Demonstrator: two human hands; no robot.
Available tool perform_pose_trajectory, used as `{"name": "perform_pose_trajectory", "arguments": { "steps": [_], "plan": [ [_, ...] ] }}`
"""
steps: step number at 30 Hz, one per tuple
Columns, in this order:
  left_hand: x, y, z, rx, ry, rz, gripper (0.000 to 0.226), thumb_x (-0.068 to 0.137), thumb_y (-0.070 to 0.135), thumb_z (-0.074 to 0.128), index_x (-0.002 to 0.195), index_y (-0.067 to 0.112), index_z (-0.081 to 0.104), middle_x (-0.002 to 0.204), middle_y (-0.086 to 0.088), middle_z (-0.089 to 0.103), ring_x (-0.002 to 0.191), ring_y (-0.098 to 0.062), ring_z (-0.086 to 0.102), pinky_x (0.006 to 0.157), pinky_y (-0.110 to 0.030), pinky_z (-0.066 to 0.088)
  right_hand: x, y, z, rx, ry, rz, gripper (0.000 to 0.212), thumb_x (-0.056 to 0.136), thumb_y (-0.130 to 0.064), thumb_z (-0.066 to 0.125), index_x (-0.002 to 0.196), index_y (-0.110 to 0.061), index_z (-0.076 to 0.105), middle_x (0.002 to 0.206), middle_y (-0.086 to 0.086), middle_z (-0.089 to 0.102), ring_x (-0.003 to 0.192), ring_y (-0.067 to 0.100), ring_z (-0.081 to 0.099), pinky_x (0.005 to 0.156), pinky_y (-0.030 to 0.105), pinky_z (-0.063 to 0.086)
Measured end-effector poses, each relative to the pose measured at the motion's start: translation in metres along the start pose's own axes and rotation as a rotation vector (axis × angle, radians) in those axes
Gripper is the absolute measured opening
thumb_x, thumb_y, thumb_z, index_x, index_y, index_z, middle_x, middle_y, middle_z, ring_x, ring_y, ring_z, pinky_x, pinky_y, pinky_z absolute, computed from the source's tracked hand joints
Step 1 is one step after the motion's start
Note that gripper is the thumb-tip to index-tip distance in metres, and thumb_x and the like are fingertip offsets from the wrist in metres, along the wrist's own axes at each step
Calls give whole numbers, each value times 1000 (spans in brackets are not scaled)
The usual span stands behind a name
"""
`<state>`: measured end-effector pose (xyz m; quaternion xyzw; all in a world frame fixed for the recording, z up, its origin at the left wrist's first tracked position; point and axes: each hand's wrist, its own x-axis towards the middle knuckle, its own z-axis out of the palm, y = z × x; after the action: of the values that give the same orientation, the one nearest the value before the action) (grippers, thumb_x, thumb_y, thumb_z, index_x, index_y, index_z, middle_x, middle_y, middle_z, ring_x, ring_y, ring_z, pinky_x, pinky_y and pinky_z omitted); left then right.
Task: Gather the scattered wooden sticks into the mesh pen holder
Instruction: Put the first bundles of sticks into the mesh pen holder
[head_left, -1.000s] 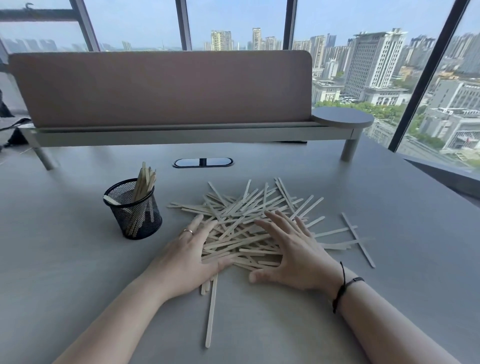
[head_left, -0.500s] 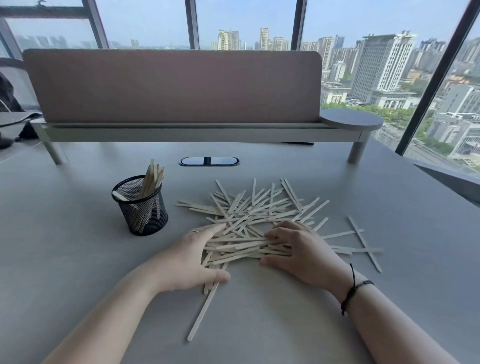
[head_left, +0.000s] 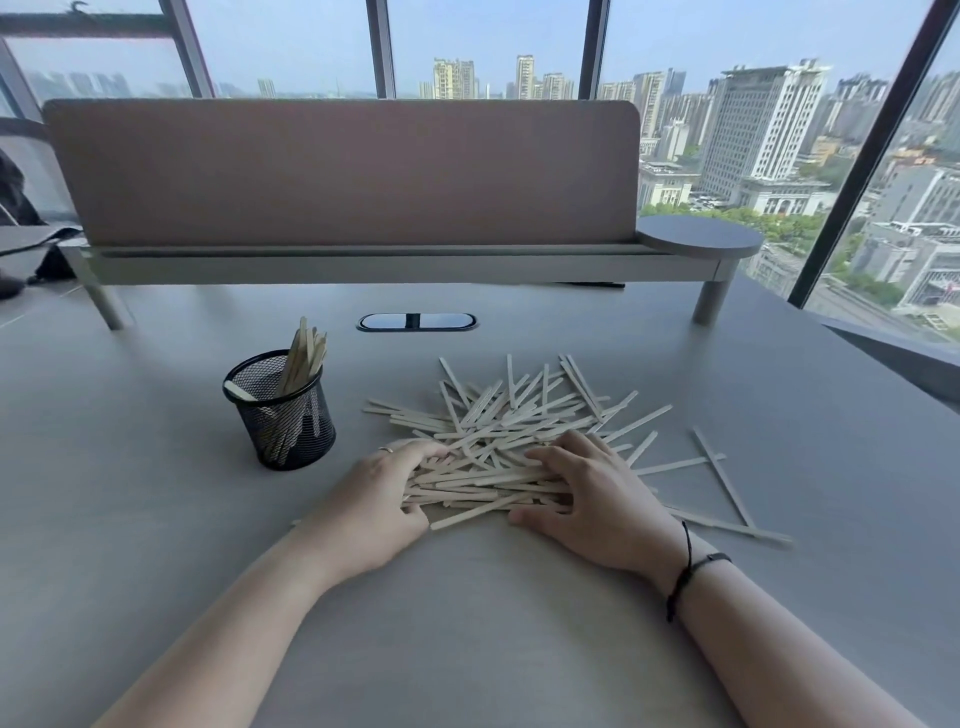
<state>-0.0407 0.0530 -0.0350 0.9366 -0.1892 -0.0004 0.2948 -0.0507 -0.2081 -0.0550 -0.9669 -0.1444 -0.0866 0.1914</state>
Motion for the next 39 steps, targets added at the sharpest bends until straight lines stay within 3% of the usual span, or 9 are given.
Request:
{"name": "perform_pose_trajectory", "arguments": {
  "steps": [8,12,17,21,24,27,33,37,39],
  "plan": [
    [0,8,13,220,169,-136,58,90,32,60,146,23,47,130,4,64,126,-20,50,96,-32,45,0,-1,1,-6,25,-18,73,71,-82,55,129,-38,59,102,-15,47,112,10,44,94,21,35],
    [1,8,15,196,174,-82,48,94,24,60,141,21,52,123,-1,66,120,-23,55,91,-36,50,1,-1,2,16,35,-26,67,70,-80,55,120,-36,64,98,-13,49,107,12,48,94,29,43],
    [2,7,17,192,152,-85,49,90,12,57,138,17,57,119,-7,66,115,-28,58,92,-36,48,2,-1,4,27,60,-38,52,72,-76,58,99,-32,66,91,-16,50,96,9,50,86,27,44],
    [1,6,21,249,163,-109,30,87,8,51,113,13,66,108,-8,64,104,-32,59,85,-40,48,3,0,6,22,74,-35,46,72,-74,59,92,-32,62,88,-17,47,91,7,46,83,27,43],
    [1,4,26,329,201,-109,15,94,22,56,99,12,67,110,-8,61,102,-32,58,84,-39,47,4,0,6,-10,77,-33,44,74,-74,57,86,-31,58,87,-15,47,88,10,46,80,28,42],
    [2,2,27,373,225,-93,25,95,36,60,101,13,69,112,-8,62,104,-33,58,87,-40,48,4,2,7,-36,78,-48,41,75,-66,51,85,-27,58,87,-10,52,90,19,54,80,32,44],
    [-1,4,20,304,238,-71,20,96,34,60,105,21,71,106,-1,63,105,-27,59,81,-37,50,4,3,8,-90,76,-76,40,77,-59,40,86,-24,57,89,-5,60,93,24,59,81,36,41],
    [-1,3,17,263,225,-85,17,96,34,59,105,26,71,106,3,63,105,-24,59,76,-35,48,4,5,8,-86,102,-113,38,87,-58,45,82,-20,53,85,-2,60,85,27,59,68,32,36],
    [0,1,15,243,223,-99,15,96,32,59,103,27,71,103,5,63,101,-24,60,73,-34,48,4,3,6,-87,102,-116,46,86,-62,36,81,-20,50,84,-1,61,83,28,59,63,35,38]
  ]
}}
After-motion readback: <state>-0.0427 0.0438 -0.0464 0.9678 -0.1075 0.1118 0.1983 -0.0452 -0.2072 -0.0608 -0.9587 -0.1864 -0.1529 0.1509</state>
